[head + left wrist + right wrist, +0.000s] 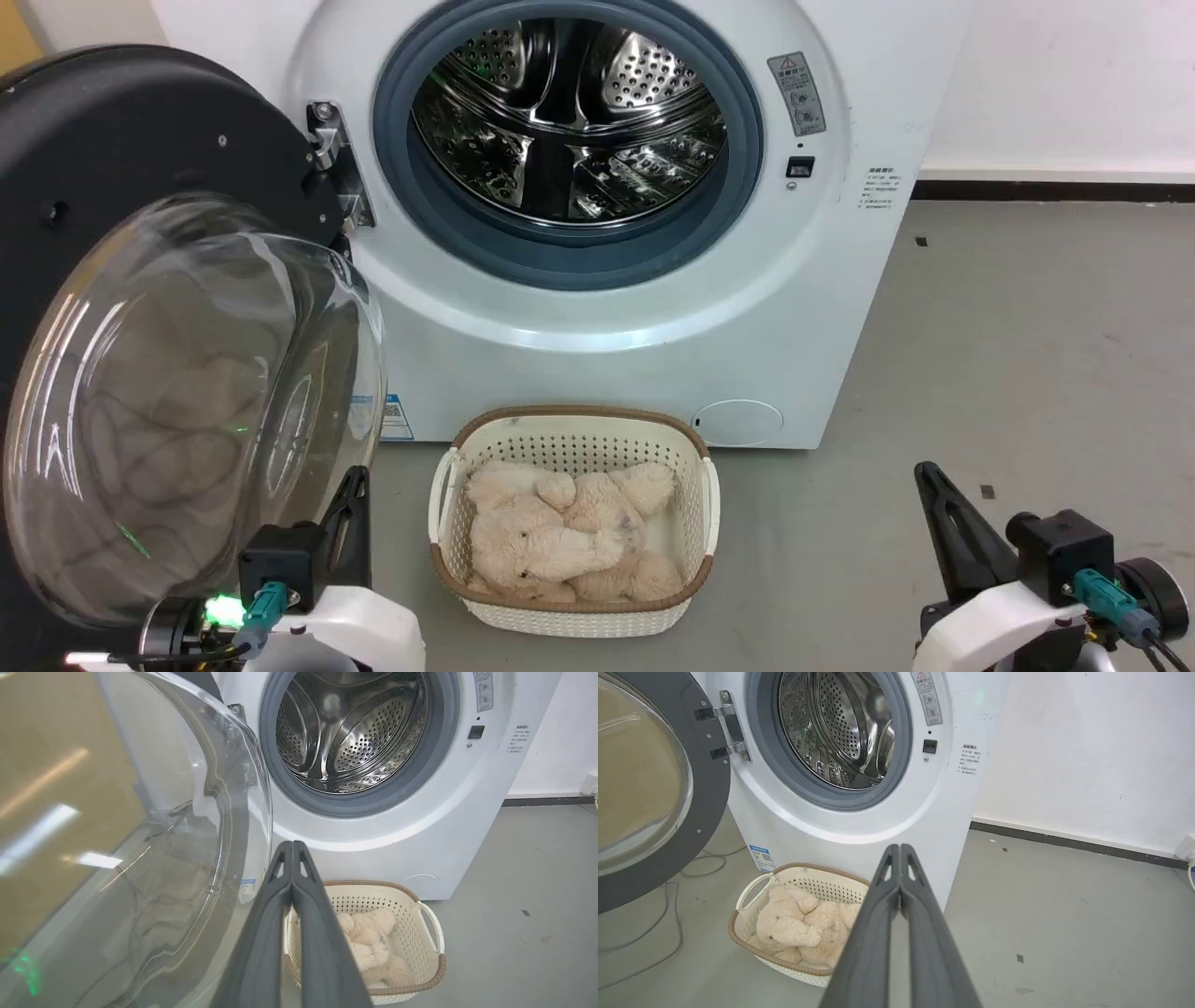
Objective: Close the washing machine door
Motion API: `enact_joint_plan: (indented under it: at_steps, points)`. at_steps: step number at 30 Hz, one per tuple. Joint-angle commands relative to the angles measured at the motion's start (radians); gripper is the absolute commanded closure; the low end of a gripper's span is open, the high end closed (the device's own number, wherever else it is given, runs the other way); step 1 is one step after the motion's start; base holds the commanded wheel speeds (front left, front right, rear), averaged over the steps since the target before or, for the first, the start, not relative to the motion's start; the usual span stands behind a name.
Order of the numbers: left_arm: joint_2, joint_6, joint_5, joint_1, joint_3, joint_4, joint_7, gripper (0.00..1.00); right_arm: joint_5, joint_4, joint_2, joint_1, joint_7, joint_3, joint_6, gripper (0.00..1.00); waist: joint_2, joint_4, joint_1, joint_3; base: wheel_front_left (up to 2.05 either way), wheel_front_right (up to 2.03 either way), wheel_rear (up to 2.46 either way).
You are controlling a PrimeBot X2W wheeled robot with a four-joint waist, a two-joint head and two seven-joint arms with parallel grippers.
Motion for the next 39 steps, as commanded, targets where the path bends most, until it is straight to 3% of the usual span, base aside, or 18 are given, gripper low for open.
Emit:
enact_joint_plan:
  at_steps: [1,24,25,39]
  points:
    - [-0.001,-0.004,0.003,-0.016,0.001,-0.004,0.0,1.0,-0.008,-0.005,0.005,-0.012,0.0,0.0,0.001,1.0,0.0,0.0,0.0,0.0,0.0,0.0,0.0]
    - [-0.001,-0.004,0.003,-0.016,0.001,-0.004,0.0,1.0,-0.008,-0.005,0.005,-0.012,0.0,0.0,0.001,1.0,0.0,0.0,0.0,0.0,0.0,0.0,0.0]
    - [0.0,0.0,0.0,0.0,0.0,0.0,0.0,0.0,0.0,0.0,0.0,0.0,0.0,0.0,0.0,0.0,0.0,0.0,0.0,0.0,0.0,0.0,0.0]
    - [0.0,0.008,-0.018,0.001,-0.008,0.002,-0.023,0.0,0.011,0.002,0.0,0.004,-0.023,-0.007,0.0,0.0,0.0,0.004,0.0,0.001,0.0,0.0,0.0]
